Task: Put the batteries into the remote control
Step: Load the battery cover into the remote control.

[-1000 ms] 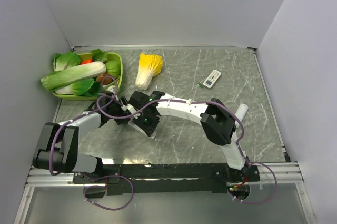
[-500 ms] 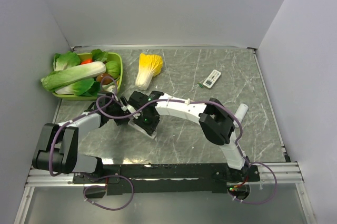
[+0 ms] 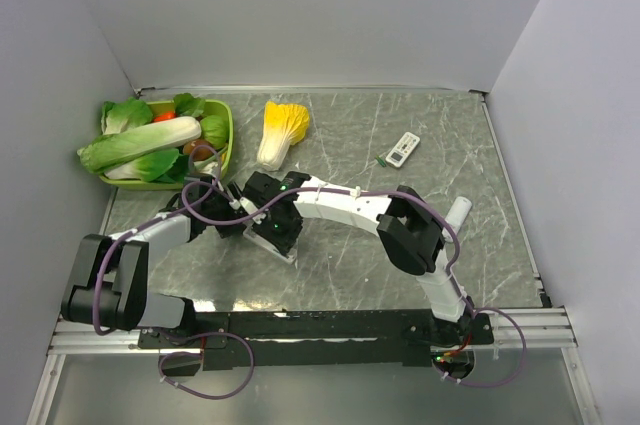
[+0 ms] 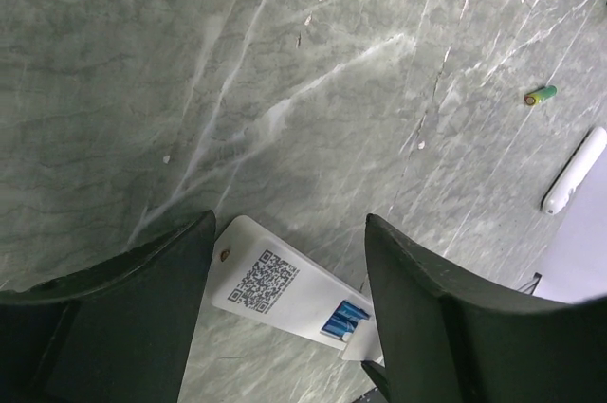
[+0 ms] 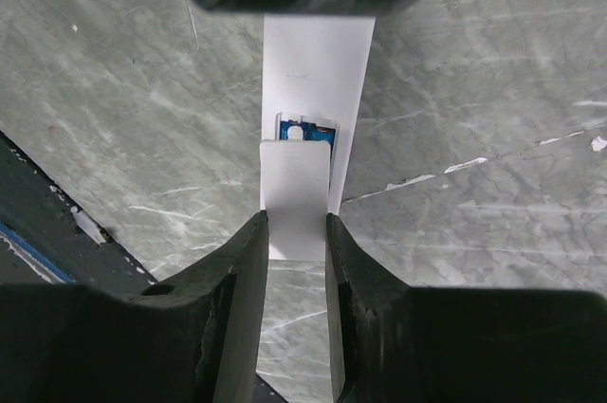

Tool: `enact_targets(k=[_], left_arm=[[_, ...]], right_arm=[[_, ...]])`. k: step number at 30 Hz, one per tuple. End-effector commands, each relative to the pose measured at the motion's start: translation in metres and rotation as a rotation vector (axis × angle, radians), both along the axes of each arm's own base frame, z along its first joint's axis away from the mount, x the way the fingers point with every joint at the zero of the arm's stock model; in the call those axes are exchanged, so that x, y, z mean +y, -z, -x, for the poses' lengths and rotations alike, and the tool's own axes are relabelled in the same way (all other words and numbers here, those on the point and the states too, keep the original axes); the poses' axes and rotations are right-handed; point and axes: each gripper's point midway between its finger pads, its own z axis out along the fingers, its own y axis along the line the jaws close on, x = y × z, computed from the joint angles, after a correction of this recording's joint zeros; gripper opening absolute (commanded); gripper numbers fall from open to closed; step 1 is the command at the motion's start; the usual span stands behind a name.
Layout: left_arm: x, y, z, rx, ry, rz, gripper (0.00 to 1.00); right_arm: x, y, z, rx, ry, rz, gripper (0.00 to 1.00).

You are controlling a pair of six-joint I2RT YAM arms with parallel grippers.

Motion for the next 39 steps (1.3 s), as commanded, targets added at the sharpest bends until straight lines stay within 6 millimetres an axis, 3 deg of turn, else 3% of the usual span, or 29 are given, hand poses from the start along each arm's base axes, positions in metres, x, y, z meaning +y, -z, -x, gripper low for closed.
enact_targets(k=[1, 8, 13, 26, 35, 39], left_arm=[[-0.005, -0.014, -0.005, -0.067, 0.033, 0.005, 0.72], [-0.002, -0.015, -0.007, -0.070, 0.015, -0.011, 0.75], [0.017, -0.012, -0.010, -0.059, -0.078, -0.092, 0.78], [0.055, -0.008, -0.013, -0.020, -0.196, -0.246, 0.82], [0.067, -0.010, -0.015, -0.018, -0.225, -0.292, 0.83], [0.072, -0.013, -0.016, -0.021, -0.231, -0.306, 0.82]], right_arm=[[-0.014, 0.024, 0.011, 0.060, 0.019, 0.087, 0.26], [-0.018, 0.030, 0.015, 0.080, 0.023, 0.102, 0.27], [-0.018, 0.032, 0.016, 0.079, 0.026, 0.097, 0.28], [-0.024, 0.023, 0.014, 0.040, 0.039, 0.068, 0.27], [-0.030, 0.023, 0.015, 0.038, 0.037, 0.087, 0.27], [-0.031, 0.013, 0.012, 0.013, 0.041, 0.083, 0.27]])
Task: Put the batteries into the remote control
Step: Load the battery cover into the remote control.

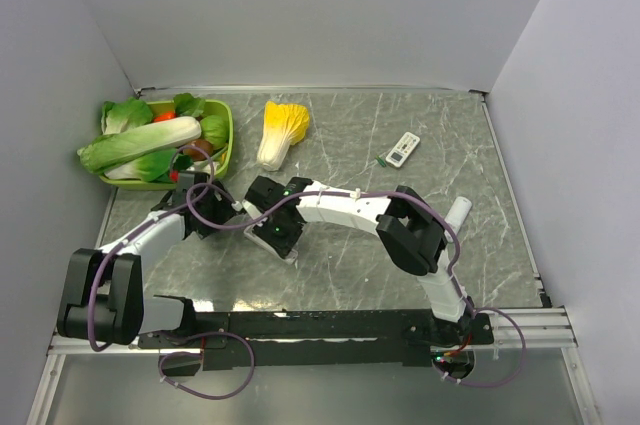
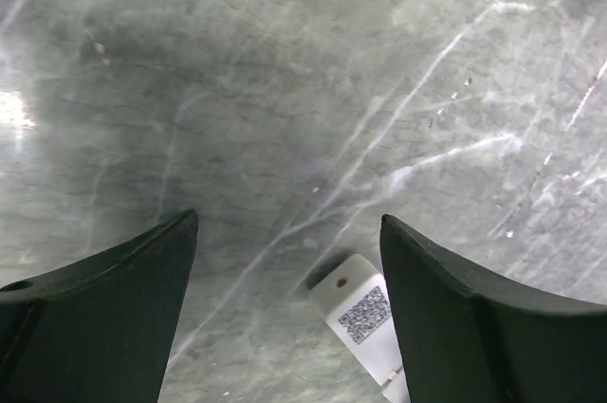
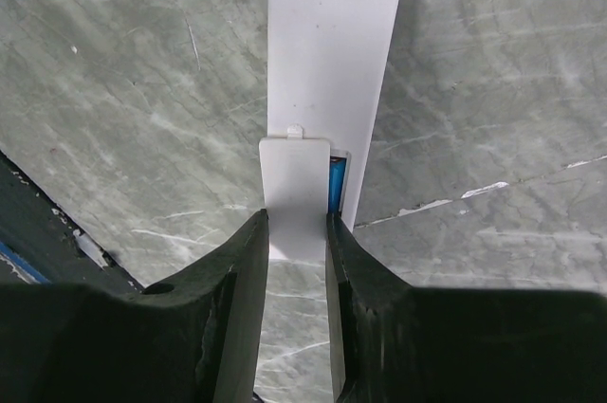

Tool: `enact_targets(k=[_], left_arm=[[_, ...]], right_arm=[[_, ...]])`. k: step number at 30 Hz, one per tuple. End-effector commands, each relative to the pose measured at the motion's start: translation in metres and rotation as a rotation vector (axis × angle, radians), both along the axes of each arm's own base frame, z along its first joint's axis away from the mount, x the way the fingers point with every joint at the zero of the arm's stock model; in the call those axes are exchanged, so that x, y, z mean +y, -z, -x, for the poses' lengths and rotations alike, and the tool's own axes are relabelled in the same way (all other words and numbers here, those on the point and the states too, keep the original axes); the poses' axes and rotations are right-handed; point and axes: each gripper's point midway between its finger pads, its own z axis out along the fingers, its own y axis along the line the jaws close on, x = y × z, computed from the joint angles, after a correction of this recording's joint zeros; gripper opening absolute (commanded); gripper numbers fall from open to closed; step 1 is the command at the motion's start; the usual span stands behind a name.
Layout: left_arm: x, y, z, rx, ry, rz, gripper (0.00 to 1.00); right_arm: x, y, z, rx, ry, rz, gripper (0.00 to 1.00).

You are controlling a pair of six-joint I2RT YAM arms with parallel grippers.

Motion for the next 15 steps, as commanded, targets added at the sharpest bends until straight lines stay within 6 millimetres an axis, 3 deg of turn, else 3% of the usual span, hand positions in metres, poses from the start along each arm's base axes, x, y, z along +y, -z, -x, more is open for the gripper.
enact_targets(k=[1, 7, 15], left_arm=[[0.011, -0.017, -0.009, -0.042, -0.007, -0.049, 0.83], [0.012, -0.017, -0.009, -0.044, -0.008, -0.043, 0.82], [0.008, -0.018, -0.010, -0.053, 0.009, -0.020, 0.81]], right_arm=[[-0.037, -0.003, 0.009, 0.004, 0.016, 0.133, 0.28], [-0.037, -0.018, 0.005, -0.024, 0.022, 0.117, 0.27], [-0.040, -0.010, 0.006, -0.021, 0.004, 0.133, 0.27]])
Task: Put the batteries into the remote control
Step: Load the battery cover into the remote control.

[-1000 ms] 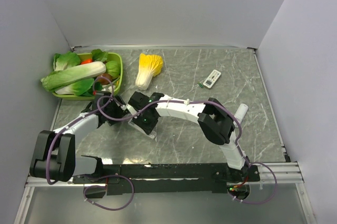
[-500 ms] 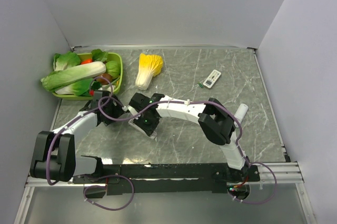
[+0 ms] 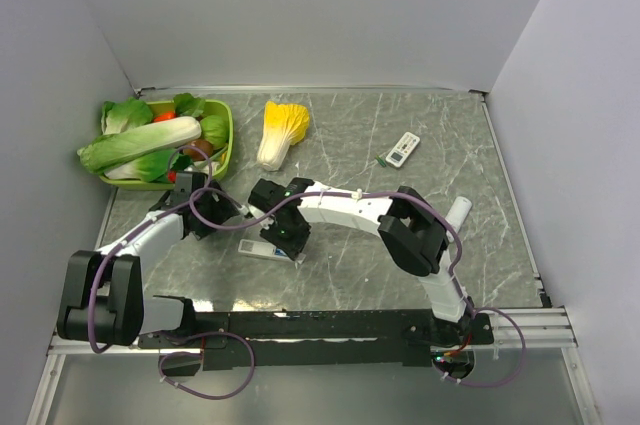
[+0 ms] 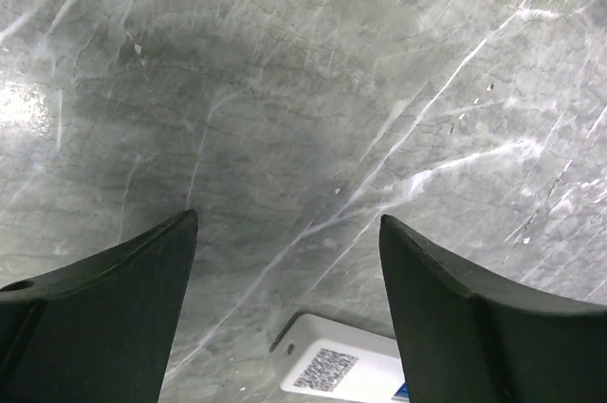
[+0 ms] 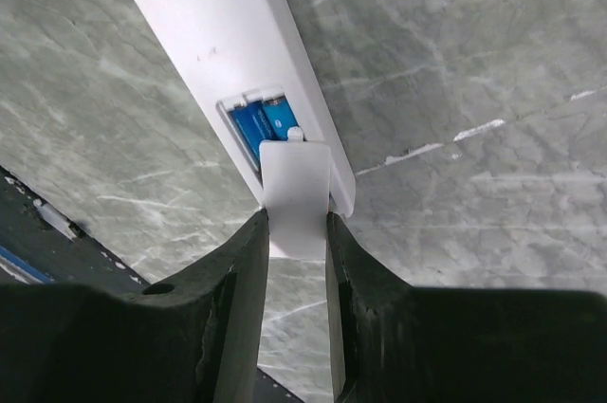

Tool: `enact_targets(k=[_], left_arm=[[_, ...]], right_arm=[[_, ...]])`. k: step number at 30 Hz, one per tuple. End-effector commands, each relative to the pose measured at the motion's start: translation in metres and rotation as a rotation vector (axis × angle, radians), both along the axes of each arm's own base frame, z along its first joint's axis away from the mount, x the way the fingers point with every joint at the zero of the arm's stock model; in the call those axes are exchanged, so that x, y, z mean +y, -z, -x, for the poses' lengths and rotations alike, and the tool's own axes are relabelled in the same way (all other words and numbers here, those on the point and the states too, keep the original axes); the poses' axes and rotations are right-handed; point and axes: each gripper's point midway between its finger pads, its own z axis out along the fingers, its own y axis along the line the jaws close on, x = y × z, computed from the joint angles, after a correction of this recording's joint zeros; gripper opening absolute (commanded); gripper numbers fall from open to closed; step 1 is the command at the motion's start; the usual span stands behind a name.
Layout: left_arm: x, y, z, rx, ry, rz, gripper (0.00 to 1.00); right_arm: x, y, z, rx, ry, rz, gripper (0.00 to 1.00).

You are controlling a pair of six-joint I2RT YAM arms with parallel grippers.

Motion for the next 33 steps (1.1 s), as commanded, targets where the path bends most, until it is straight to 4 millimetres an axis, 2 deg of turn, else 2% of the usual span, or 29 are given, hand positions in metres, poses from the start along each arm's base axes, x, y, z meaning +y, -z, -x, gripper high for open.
enact_targets(k=[1, 7, 11, 16, 23, 25, 33], left_arm=[[-0.004, -0.020, -0.013, -0.074, 0.026, 0.017, 0.81], [-0.010, -0.021, -0.010, -0.075, 0.044, 0.052, 0.78], [-0.001, -0.021, -0.008, -0.066, 0.011, 0.044, 0.77], [0.019, -0.026, -0.005, -0.068, -0.046, 0.048, 0.77], [0.013, -0.029, 0.003, -0.076, -0.029, 0.085, 0.74], [0.021, -0.029, 0.003, -0.078, -0.057, 0.098, 0.74], [0.023, -0.028, 0.003, -0.086, -0.055, 0.108, 0.74]], right_arm=[[-0.016, -0.011, 0.001, -0.024, -0.019, 0.038, 0.28], [-0.012, -0.027, -0.011, -0.104, -0.130, 0.005, 0.28], [-0.010, -0.034, -0.016, -0.150, -0.214, -0.017, 0.28], [-0.005, -0.032, -0.015, -0.178, -0.330, -0.028, 0.27], [0.004, -0.029, -0.007, -0.160, -0.416, -0.039, 0.27], [0.006, -0.026, -0.006, -0.149, -0.426, -0.033, 0.27], [0.011, -0.021, -0.003, -0.140, -0.466, -0.027, 0.28]])
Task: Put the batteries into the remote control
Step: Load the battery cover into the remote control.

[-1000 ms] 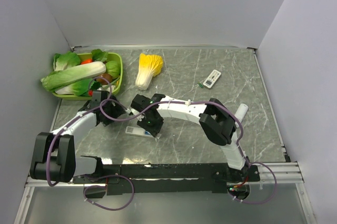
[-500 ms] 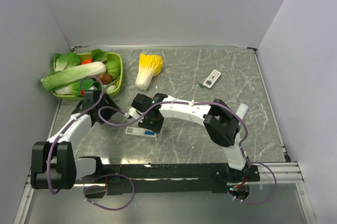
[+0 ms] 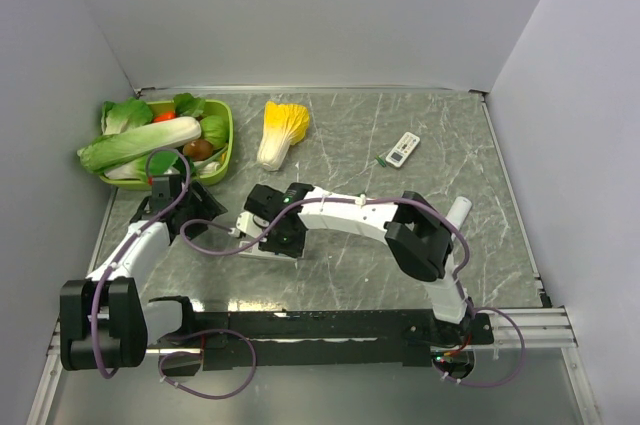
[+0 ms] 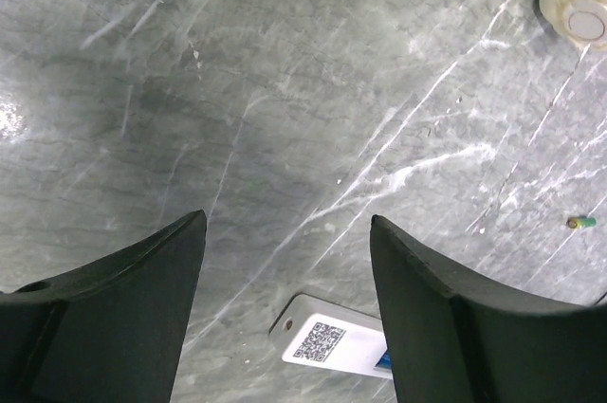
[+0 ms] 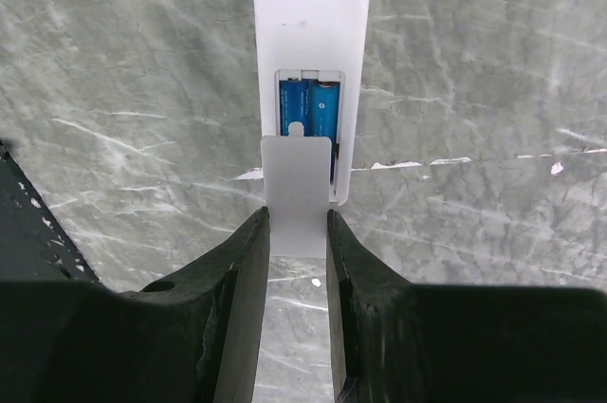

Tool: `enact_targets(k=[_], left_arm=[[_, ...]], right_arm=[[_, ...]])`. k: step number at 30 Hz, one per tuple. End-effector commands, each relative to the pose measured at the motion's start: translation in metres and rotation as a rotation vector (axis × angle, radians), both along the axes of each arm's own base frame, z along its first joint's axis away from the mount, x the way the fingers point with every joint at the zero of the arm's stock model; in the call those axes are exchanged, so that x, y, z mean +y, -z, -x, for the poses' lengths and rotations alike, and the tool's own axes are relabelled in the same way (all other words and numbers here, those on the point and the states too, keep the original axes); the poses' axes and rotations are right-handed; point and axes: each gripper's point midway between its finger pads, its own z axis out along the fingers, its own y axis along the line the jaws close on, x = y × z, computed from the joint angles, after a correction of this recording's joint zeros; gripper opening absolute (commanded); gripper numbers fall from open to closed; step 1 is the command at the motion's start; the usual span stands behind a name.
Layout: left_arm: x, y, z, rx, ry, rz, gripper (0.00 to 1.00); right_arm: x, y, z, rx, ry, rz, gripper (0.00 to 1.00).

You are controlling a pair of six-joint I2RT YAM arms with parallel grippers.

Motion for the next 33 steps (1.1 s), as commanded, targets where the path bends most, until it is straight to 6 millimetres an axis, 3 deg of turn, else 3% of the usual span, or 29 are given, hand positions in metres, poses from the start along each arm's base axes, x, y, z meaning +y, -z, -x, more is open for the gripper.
enact_targets(k=[1, 9, 33], left_arm=[[-0.001, -0.006, -0.003, -0.035, 0.018, 0.012, 0.74], [-0.002, -0.005, -0.002, -0.036, 0.019, 0.018, 0.74], [-0.004, -0.005, -0.002, -0.037, 0.025, 0.028, 0.74]], right_arm=[[0.010, -0.006, -0.003, -0.017, -0.045, -0.012, 0.28], [0.016, -0.005, -0.011, -0.040, -0.068, -0.007, 0.29], [0.011, 0.014, -0.007, -0.015, -0.071, 0.031, 0.37]])
